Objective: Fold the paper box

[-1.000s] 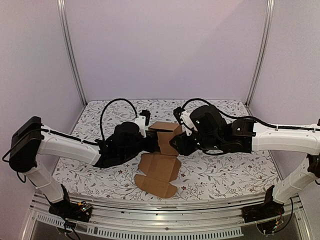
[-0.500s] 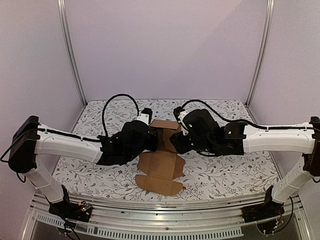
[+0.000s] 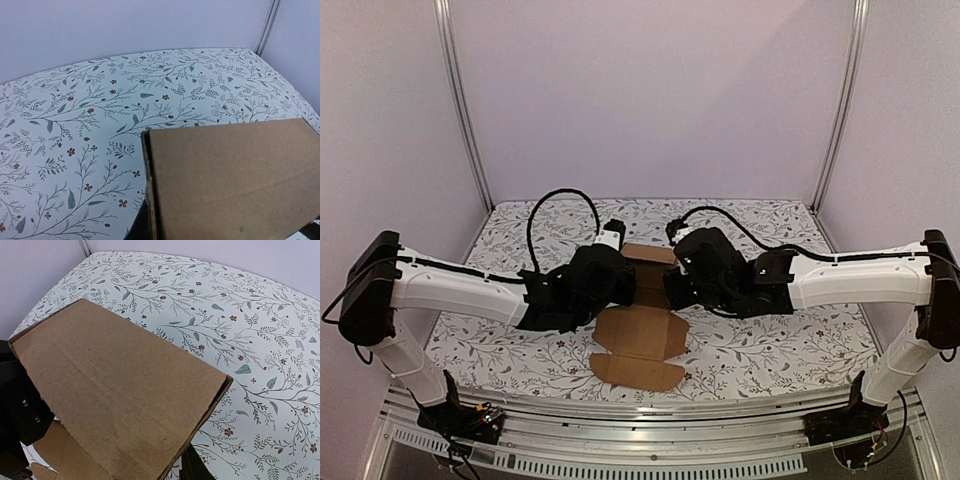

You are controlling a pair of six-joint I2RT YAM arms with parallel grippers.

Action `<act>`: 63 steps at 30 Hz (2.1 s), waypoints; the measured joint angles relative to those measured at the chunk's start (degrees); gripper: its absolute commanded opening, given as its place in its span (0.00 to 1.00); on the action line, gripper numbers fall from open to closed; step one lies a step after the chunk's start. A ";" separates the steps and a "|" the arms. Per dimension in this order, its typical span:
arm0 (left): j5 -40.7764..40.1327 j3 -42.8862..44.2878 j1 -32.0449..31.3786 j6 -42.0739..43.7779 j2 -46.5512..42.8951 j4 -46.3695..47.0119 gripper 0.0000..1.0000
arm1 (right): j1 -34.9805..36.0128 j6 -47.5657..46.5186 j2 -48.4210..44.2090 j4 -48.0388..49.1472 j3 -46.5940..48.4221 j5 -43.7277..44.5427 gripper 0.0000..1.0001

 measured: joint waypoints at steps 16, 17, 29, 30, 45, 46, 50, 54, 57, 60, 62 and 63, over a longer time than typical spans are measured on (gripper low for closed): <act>5.57 0.55 -1.31 -2.03 0.00 -0.09 0.45 | -0.76 0.85 1.73 0.00 0.00 6.34 0.00; 5.88 0.55 -1.33 -2.03 0.00 -0.09 0.46 | -0.76 0.79 1.75 -0.04 0.00 6.78 0.00; 14.12 -1.97 -1.33 -1.84 -1.99 0.17 0.54 | -1.20 -2.56 2.97 0.31 0.00 9.53 0.00; 15.47 -2.67 -1.31 -1.81 -2.56 0.35 0.54 | -1.36 -2.80 3.34 0.55 0.00 9.46 0.00; 28.65 -6.51 2.38 0.63 -13.09 -0.96 0.22 | -4.92 -13.20 8.39 11.74 -1.88 -3.96 0.00; 29.09 -6.14 3.17 1.14 -13.11 -0.98 0.19 | -4.94 -14.49 8.81 12.94 -2.36 -5.49 0.00; 30.69 -4.59 6.36 2.14 -12.24 -1.05 0.05 | -4.94 -18.93 10.93 16.72 -3.89 -11.08 0.00; 32.79 -2.75 8.94 2.58 -9.29 -0.92 0.00 | -4.96 -22.25 12.59 19.34 -4.81 -14.14 0.00; 34.29 -2.67 10.49 2.58 -6.80 -0.92 0.00 | -5.07 -24.57 13.90 21.51 -5.35 -15.67 0.00; 35.78 -2.67 11.23 2.56 -4.61 -0.87 0.00 | -5.07 -25.79 14.93 23.10 -5.90 -16.57 0.00; 36.92 -2.67 11.34 2.56 -3.28 -0.83 0.00 | -5.18 -26.18 15.30 24.17 -6.45 -17.16 0.00; 37.64 -2.69 11.34 2.54 -2.62 -0.74 0.00 | -5.22 -26.25 15.39 24.94 -6.84 -17.42 0.00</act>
